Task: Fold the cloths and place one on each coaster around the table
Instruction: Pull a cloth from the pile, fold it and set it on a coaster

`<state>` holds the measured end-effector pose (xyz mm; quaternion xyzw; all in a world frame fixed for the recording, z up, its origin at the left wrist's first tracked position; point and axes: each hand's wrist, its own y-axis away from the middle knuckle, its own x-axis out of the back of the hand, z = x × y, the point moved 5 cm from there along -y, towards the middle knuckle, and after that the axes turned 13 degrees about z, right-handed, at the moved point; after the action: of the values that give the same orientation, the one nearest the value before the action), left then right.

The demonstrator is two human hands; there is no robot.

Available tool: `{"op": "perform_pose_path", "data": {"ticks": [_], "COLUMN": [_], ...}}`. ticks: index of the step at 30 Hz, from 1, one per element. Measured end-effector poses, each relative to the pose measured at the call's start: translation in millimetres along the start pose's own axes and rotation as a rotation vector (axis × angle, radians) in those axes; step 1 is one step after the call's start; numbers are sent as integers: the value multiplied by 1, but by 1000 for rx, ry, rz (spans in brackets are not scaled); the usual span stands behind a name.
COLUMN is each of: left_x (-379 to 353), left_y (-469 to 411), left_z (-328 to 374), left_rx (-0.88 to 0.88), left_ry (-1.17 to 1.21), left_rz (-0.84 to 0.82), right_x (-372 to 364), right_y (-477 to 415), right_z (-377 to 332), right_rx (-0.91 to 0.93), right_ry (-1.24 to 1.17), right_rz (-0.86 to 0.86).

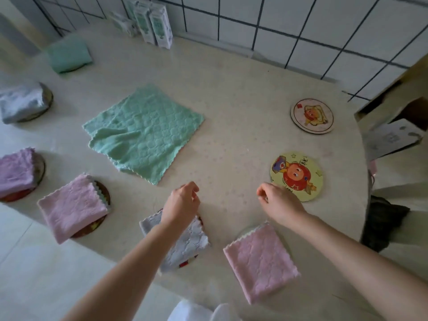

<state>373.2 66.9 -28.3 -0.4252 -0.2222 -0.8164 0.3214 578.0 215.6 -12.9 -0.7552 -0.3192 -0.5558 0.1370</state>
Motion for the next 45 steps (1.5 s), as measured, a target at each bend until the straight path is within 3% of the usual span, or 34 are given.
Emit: {"op": "perform_pose_path", "data": {"ticks": [10, 20, 24, 27, 36, 38, 41, 45], "left_x": [21, 15, 25, 41, 121, 129, 138, 162], "left_y": [-94, -114, -125, -138, -186, -191, -191, -196], "left_z": [-58, -70, -77, -83, -74, -82, -90, -85], "left_rx": [-71, -248, -63, 99, 69, 141, 224, 130], "left_ry": [-307, -376, -253, -126, -58, 9, 93, -2], "left_rz": [138, 159, 154, 178, 174, 177, 207, 353], "right_x": [-36, -90, -98, -96, -71, -62, -46, -13], "right_y": [-138, -191, -199, -207, -262, -273, -285, -299], "right_z": [-104, -173, -181, -182, -181, -185, -198, -221], "right_rx": [261, 463, 507, 485, 220, 181, 185, 255], "right_ry": [-9, -82, 0, -16, -125, -177, -202, -228], "right_rz": [-64, -149, -150, -130, 74, 95, 100, 156]}}
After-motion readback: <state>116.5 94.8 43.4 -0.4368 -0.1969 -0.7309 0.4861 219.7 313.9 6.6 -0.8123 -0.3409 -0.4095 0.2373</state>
